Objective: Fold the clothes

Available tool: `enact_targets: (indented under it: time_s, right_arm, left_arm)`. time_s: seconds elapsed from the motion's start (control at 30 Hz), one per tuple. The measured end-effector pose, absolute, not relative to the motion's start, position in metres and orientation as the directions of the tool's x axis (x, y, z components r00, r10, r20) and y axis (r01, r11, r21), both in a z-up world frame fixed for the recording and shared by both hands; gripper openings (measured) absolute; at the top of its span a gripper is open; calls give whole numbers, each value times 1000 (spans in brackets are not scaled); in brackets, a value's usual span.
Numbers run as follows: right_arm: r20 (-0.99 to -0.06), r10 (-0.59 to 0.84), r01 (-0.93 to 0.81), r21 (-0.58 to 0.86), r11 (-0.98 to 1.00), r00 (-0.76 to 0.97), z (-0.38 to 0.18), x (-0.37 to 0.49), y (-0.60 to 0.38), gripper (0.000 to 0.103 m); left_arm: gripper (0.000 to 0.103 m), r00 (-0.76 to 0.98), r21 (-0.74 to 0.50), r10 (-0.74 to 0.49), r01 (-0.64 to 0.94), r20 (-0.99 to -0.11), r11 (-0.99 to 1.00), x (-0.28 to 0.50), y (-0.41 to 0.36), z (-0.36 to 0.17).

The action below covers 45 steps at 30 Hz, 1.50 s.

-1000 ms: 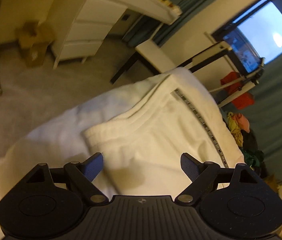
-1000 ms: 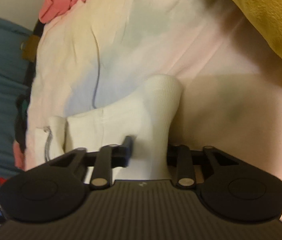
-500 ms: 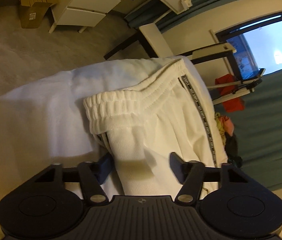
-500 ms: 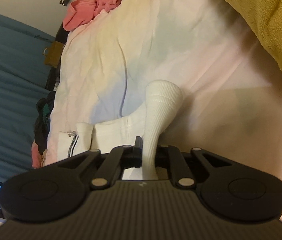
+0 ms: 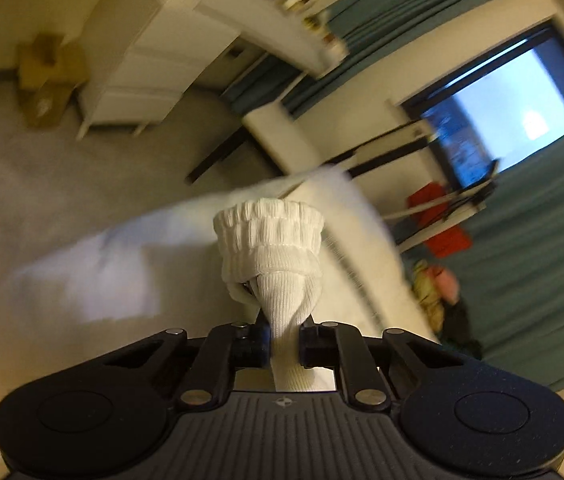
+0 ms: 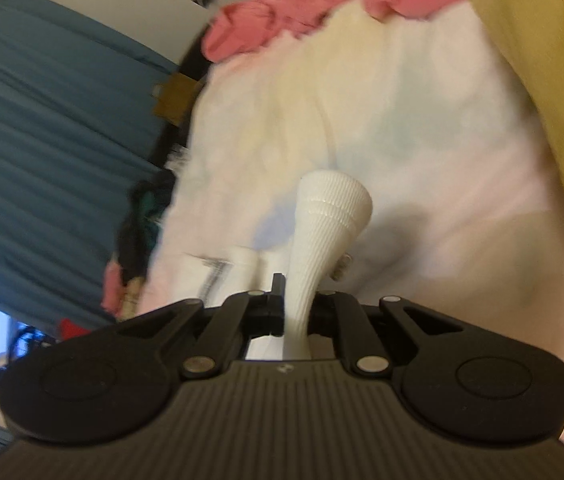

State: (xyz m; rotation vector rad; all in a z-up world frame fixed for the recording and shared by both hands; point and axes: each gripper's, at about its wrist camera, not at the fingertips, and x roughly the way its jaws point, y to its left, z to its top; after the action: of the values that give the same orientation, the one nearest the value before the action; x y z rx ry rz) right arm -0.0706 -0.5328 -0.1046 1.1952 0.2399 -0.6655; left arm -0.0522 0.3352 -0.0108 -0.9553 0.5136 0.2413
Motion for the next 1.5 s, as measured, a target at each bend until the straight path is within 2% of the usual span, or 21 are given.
enact_targets:
  time_s: [0.2,0.3,0.4,0.6,0.77,0.9,0.93,0.97,1.03,1.13,1.2,1.37,1.43,1.5]
  right_arm:
    - [-450,-380,576,739,349,808,-51,8,-537,8]
    - [-460,-398,600,700,389,794,-42,73,-544,8]
    - [-487,-428,646,635,425,761,-52,144,-548,8]
    - [-575,-495,759,503,414,651,-117,258,-551,7]
    - [-594,-524,787,377,489,611,-158,292,-550,7]
    - [-581,-512,761,342,551,632,-159,290,-550,10]
    - [-580,-499,751,353,559,644,-156,285,-550,11]
    - [-578,-484,739,368,564,657,-153,280,-551,12]
    - [-563,-445,705,419,572,696,-149,264,-548,14]
    - [-543,-353,638,532,558,762,-143,236,-535,37]
    - [-512,-260,562,622,546,819,-141,211,-523,43]
    - [-508,-41,459,737,496,860,-141,160,-491,45]
    - [-546,59,465,762,451,836,-143,148,-487,45]
    - [-526,129,448,809,379,841,-147,132,-490,45]
  left_arm:
    - [13,873,-676,40,-404,-486,616,44,321,39]
    - [13,870,-645,89,-425,-485,635,109,308,51]
    - [13,834,-557,187,-496,-519,667,179,287,53]
    - [13,752,-404,291,-589,-592,700,311,256,7]
    - [14,661,-299,323,-648,-677,700,387,245,-49]
    - [26,654,-296,322,-653,-685,697,384,247,-61]
    - [31,660,-295,317,-644,-681,706,376,247,-59]
    - [42,667,-297,308,-633,-679,715,365,247,-56]
    - [49,691,-334,268,-605,-671,723,342,249,-49]
    - [58,738,-410,199,-554,-645,725,292,253,-41]
    - [65,763,-446,170,-526,-624,724,255,250,-37]
    - [68,792,-590,39,-485,-609,646,171,233,-55]
    - [68,793,-616,6,-477,-609,627,147,226,-63]
    - [71,788,-622,-1,-486,-616,614,130,224,-74]
